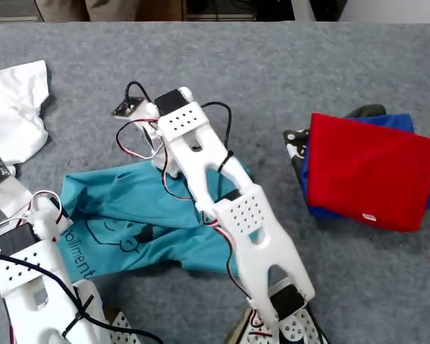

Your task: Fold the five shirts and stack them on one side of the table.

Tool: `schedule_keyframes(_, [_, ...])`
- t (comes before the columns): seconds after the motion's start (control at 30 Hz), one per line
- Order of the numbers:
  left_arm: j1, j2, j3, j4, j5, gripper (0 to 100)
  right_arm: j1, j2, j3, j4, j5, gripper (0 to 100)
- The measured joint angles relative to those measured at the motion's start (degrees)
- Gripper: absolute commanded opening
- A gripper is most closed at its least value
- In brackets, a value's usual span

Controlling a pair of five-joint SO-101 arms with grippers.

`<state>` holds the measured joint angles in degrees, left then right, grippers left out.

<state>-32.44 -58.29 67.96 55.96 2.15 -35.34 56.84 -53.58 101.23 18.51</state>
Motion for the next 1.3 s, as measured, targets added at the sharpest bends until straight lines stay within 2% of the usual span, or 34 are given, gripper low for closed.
schedule_keyframes(0.37, [0.0, 0.0, 0.0, 0.0, 0.0, 2, 0.1, -1.5, 2.8, -0.3, 0.0, 16.6])
schedule_keyframes(0.9, [0.0, 0.0, 0.0, 0.0, 0.0, 2, -3.5, 0.4, -5.8, 0.0, 0.0, 16.4])
schedule_keyframes(1.3, [0.0, 0.0, 0.0, 0.0, 0.0, 2, -2.3, -1.2, 0.8, 0.0, 0.1, 16.4])
